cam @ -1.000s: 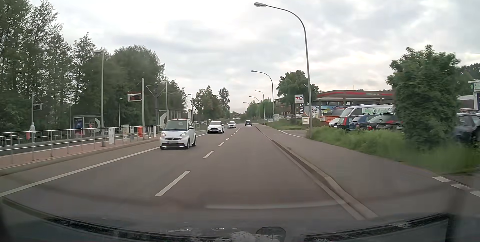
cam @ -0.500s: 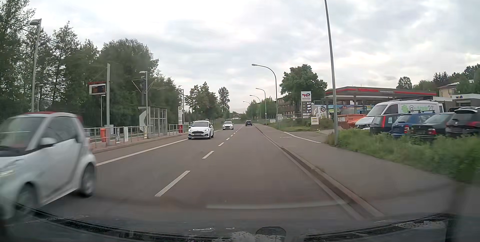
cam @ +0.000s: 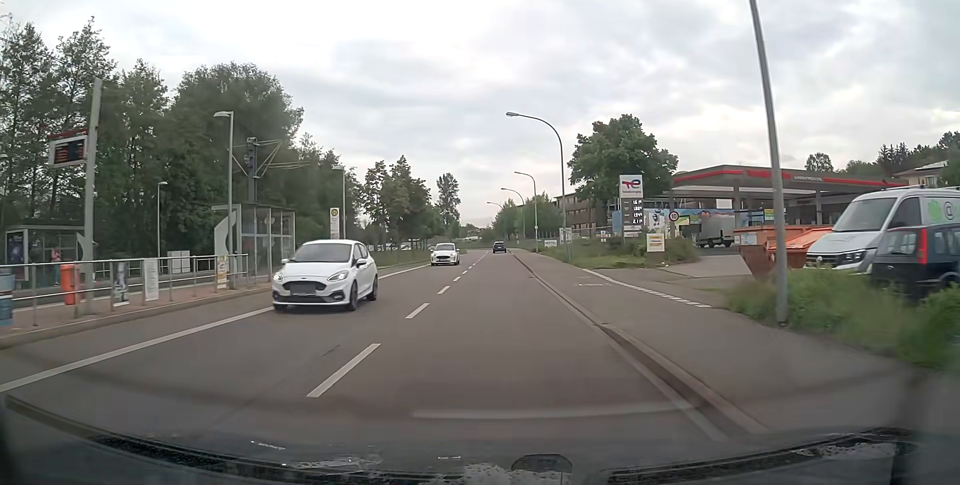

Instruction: Follow the waypoints while adhering to traffic rules and regulations

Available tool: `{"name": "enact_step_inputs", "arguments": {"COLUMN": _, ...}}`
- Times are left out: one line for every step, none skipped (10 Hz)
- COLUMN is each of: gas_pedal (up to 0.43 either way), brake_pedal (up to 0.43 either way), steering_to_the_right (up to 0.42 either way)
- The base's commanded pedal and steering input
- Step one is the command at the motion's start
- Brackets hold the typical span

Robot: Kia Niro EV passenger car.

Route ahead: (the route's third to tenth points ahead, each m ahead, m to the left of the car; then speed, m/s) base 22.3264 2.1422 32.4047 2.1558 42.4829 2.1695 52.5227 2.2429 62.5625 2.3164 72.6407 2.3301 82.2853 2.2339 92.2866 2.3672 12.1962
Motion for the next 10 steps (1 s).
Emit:
{"name": "enact_step_inputs", "arguments": {"gas_pedal": 0.087, "brake_pedal": 0.000, "steering_to_the_right": -0.004}}
{"name": "enact_step_inputs", "arguments": {"gas_pedal": 0.087, "brake_pedal": 0.000, "steering_to_the_right": -0.004}}
{"name": "enact_step_inputs", "arguments": {"gas_pedal": 0.087, "brake_pedal": 0.000, "steering_to_the_right": -0.002}}
{"name": "enact_step_inputs", "arguments": {"gas_pedal": 0.087, "brake_pedal": 0.000, "steering_to_the_right": -0.002}}
{"name": "enact_step_inputs", "arguments": {"gas_pedal": 0.087, "brake_pedal": 0.000, "steering_to_the_right": -0.002}}
{"name": "enact_step_inputs", "arguments": {"gas_pedal": 0.087, "brake_pedal": 0.000, "steering_to_the_right": -0.002}}
{"name": "enact_step_inputs", "arguments": {"gas_pedal": 0.087, "brake_pedal": 0.000, "steering_to_the_right": -0.002}}
{"name": "enact_step_inputs", "arguments": {"gas_pedal": 0.087, "brake_pedal": 0.000, "steering_to_the_right": -0.002}}
{"name": "enact_step_inputs", "arguments": {"gas_pedal": 0.087, "brake_pedal": 0.000, "steering_to_the_right": -0.002}}
{"name": "enact_step_inputs", "arguments": {"gas_pedal": 0.087, "brake_pedal": 0.000, "steering_to_the_right": -0.002}}
